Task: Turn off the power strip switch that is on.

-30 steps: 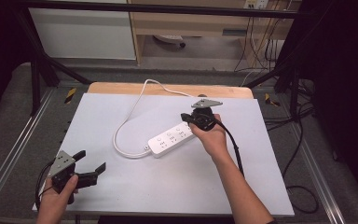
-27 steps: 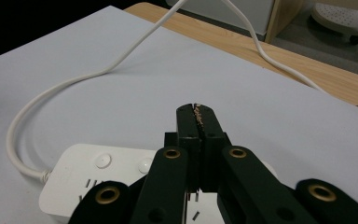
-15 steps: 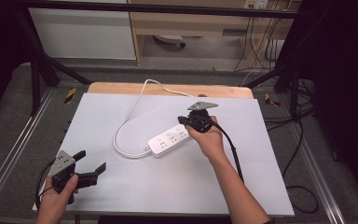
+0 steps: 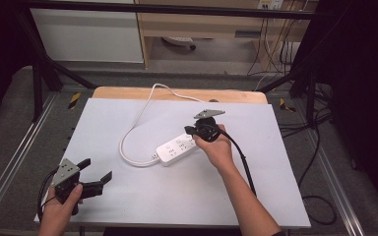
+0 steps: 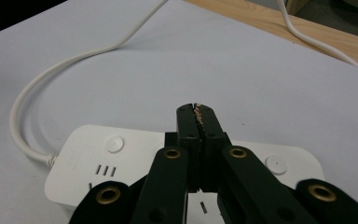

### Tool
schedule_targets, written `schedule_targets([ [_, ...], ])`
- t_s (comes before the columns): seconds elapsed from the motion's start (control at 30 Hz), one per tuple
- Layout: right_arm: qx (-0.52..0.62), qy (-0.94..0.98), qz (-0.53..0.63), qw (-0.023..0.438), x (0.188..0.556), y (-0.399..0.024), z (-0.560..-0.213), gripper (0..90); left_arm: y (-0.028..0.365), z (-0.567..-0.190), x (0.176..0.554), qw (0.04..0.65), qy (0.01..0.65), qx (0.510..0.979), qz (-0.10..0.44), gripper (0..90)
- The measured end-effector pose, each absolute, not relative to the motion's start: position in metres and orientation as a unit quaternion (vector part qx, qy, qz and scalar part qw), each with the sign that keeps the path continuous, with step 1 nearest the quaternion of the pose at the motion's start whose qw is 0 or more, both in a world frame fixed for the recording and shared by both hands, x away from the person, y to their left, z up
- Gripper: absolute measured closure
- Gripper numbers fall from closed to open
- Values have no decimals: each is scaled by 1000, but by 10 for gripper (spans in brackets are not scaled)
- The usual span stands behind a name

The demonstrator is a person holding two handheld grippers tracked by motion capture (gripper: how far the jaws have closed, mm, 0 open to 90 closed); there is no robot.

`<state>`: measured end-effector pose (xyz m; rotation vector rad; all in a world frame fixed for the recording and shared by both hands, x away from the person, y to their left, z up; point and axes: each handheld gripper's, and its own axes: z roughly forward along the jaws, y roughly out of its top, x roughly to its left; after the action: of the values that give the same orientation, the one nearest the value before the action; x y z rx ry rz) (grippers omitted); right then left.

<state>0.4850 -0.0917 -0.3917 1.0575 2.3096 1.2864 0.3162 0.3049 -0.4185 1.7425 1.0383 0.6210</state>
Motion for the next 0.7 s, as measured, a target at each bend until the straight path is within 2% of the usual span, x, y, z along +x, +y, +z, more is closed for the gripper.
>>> schedule_targets([
  [0.7,364,812,435,140,487,-81,-404,900,305,-419,316,488,426,717,255,65],
])
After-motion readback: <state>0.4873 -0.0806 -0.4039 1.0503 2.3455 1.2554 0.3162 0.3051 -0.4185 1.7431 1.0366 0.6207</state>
